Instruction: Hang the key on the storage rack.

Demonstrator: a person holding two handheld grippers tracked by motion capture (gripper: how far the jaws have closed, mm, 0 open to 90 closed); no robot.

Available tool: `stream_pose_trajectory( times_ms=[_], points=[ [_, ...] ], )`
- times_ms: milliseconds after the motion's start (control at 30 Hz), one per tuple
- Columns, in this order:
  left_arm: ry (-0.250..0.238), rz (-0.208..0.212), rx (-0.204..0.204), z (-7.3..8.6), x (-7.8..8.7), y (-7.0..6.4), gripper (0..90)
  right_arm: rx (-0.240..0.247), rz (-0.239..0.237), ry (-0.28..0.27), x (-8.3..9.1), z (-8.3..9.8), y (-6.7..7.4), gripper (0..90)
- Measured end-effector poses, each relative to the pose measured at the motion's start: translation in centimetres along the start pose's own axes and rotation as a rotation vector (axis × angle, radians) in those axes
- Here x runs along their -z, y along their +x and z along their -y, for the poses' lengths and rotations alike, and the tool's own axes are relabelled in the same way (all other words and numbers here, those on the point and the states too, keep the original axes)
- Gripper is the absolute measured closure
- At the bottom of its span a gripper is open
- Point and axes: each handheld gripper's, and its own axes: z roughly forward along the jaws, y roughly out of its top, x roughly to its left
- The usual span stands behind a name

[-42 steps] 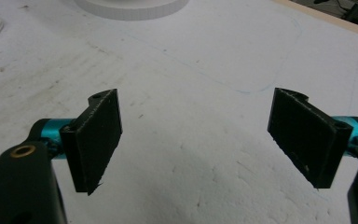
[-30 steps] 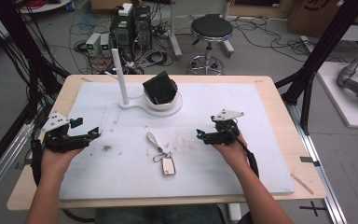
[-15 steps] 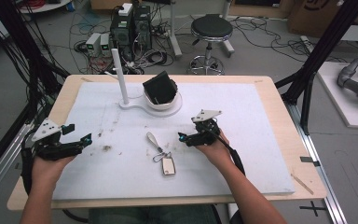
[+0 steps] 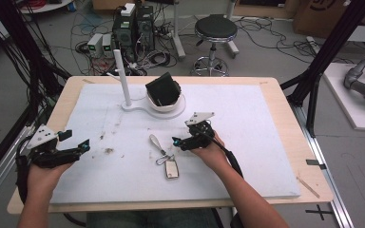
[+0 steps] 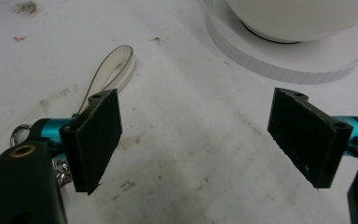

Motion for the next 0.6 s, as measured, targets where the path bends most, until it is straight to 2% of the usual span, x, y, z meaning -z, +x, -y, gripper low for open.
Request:
stream_pose_trajectory(
  times_ms=[67,267,400,467,600],
  points=[
    [0.001,-0.002,0.001,0.1,0.0,0.0,23.7,-0.005,-0.007,0.000,-0.3,-0.3,0.3,17.7],
    [0.005,0.003,-0.006,0.2,0.1,-0.3,23.6,0.029,-0.040,0.000,-1.4,-0.9,1.6,17.7],
    [0.010,-0.001,-0.006,0.4,0.2,-0.3,23.7,0.022,-0.068,0.008,-2.1,-1.2,2.3,17.7],
    [0.012,-0.003,-0.003,0.5,0.3,-0.2,23.7,0.035,-0.077,0.007,-2.5,-1.3,2.7,17.7],
    [0.014,-0.011,-0.001,0.7,0.6,-0.1,23.7,0.038,-0.106,0.031,-3.3,-1.4,3.3,17.7]
  ],
)
